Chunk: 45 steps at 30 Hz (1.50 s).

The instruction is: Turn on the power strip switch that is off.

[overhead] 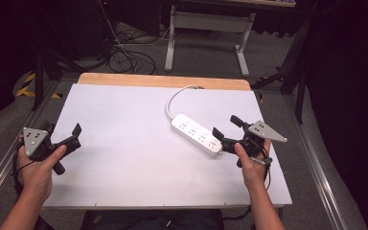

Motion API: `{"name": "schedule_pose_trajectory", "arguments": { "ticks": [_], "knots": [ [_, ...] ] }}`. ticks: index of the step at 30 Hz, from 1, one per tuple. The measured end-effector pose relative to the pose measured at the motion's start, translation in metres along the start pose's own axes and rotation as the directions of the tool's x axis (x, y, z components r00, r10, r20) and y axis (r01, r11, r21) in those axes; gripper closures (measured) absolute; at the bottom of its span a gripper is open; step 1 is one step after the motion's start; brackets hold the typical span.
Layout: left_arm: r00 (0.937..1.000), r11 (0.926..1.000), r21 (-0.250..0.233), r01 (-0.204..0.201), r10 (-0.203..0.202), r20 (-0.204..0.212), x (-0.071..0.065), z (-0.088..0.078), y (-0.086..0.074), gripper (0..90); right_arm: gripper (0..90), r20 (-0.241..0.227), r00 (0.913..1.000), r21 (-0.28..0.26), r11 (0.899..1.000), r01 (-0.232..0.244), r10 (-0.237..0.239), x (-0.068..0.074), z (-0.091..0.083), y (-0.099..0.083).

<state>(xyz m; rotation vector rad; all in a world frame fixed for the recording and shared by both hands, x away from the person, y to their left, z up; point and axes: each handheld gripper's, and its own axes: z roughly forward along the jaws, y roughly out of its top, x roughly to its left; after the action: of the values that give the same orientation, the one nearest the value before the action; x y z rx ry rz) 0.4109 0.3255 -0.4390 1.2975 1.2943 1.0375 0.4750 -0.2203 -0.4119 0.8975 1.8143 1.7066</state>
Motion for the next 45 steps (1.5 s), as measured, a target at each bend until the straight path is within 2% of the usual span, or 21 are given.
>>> {"name": "schedule_pose_trajectory", "arguments": {
  "ticks": [4,6,8,17,25,29,45],
  "knots": [
    [1.0000,1.0000,-0.002,0.000,0.000,0.003,0.000,0.000,0.000,4.0,5.3,-0.008,0.9997,-0.028,0.999,-0.025,0.024,-0.006,-0.006,-0.003],
    [1.0000,1.0000,0.000,-0.002,0.002,0.003,0.000,0.000,0.000,4.0,0.0,-0.004,0.9995,-0.039,0.999,-0.031,0.031,-0.008,-0.006,-0.004],
    [1.0000,1.0000,0.000,-0.001,0.001,0.002,0.000,0.000,0.000,4.0,1.9,0.001,0.9987,-0.041,0.998,-0.051,0.051,-0.011,-0.007,-0.006],
    [1.0000,1.0000,-0.003,-0.002,0.002,0.007,-0.001,-0.002,0.000,4.0,1.6,0.040,0.9965,-0.061,0.996,-0.071,0.074,-0.017,-0.012,-0.010],
    [0.9999,0.9999,-0.003,-0.012,0.012,0.010,-0.002,-0.003,0.001,4.0,1.2,0.048,0.9969,-0.066,0.996,-0.059,0.062,-0.016,-0.014,-0.011],
    [1.0000,1.0000,-0.003,-0.001,0.001,0.008,-0.002,-0.002,0.001,4.0,1.2,0.047,0.9971,-0.060,0.997,-0.056,0.059,-0.017,-0.013,-0.012],
    [0.9999,1.0000,0.000,-0.002,0.002,0.013,-0.002,-0.002,0.001,3.9,1.2,0.037,0.9983,-0.041,0.998,-0.042,0.044,-0.014,-0.009,-0.014]
  ]
}}
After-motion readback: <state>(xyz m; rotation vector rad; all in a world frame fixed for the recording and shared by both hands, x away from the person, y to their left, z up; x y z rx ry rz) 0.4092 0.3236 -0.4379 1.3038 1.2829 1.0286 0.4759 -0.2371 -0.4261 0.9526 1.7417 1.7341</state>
